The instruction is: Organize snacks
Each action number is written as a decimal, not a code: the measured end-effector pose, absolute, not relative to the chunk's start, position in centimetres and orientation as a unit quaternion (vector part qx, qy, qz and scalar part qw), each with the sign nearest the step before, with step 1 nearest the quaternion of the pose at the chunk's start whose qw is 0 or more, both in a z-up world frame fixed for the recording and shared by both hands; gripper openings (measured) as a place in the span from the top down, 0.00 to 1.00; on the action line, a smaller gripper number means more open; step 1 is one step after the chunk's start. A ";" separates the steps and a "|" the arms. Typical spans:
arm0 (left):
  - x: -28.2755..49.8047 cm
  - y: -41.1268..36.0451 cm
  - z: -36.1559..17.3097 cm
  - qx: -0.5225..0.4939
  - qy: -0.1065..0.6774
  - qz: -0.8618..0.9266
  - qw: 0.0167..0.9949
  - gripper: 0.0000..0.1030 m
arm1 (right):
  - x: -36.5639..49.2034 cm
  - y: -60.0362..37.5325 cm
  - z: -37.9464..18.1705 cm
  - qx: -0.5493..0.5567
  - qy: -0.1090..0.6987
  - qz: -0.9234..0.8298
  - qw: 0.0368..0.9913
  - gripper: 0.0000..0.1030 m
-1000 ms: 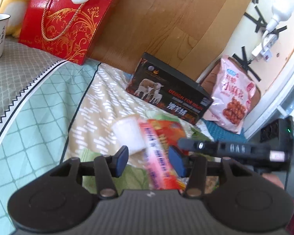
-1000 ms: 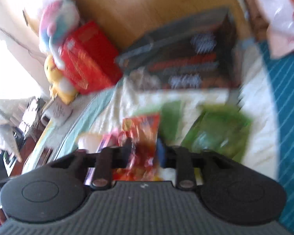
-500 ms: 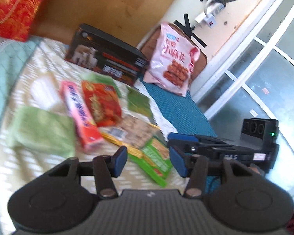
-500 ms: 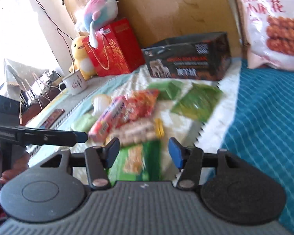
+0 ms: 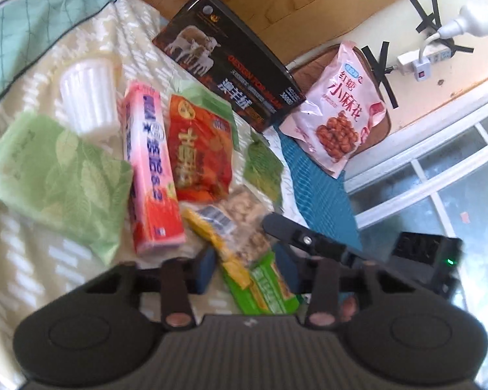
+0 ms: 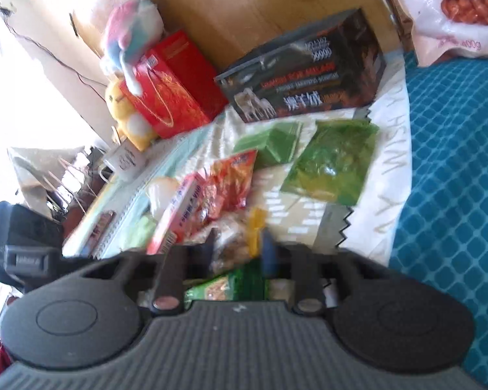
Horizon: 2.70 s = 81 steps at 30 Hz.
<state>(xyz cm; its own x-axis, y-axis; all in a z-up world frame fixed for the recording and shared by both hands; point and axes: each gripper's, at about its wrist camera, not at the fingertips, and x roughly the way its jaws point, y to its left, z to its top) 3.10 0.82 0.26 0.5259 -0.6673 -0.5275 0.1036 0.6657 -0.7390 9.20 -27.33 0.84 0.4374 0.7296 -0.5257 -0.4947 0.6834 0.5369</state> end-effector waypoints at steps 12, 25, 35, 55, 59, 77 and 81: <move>9.7 -0.4 7.5 -0.261 0.341 -0.258 0.866 0.74 | 12.8 -27.8 6.2 0.155 0.279 0.336 0.886 0.79; 22.2 -0.6 8.4 -0.229 0.316 -0.159 0.907 0.66 | 22.9 -23.7 7.4 0.079 0.229 0.247 0.938 0.60; 23.3 2.8 5.3 -0.225 0.333 -0.086 0.911 0.62 | 18.7 -26.8 3.6 0.111 0.284 0.328 0.894 0.62; 17.3 0.3 3.1 -0.199 0.451 -0.164 0.854 0.50 | 15.4 -23.6 1.8 -0.052 0.325 0.372 0.868 0.59; 17.8 0.4 2.6 -0.226 0.454 -0.174 0.844 0.48 | 13.3 -21.3 1.3 -0.182 0.286 0.379 0.861 0.53; 15.5 -2.8 7.4 -0.223 0.381 -0.219 0.870 0.51 | 11.5 -22.3 4.3 -0.165 0.174 0.314 0.919 0.75; 13.0 -3.0 9.4 -0.216 0.356 -0.236 0.878 0.51 | 9.0 -23.1 6.8 -0.157 0.147 0.316 0.924 0.76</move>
<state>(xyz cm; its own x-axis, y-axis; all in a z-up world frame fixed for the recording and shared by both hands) 13.01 -2.97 9.37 0.6358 -0.5672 -0.5235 0.2605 0.7961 -0.5462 8.96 -23.06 6.78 0.7567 0.5388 -0.3703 -0.6308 0.7504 -0.1973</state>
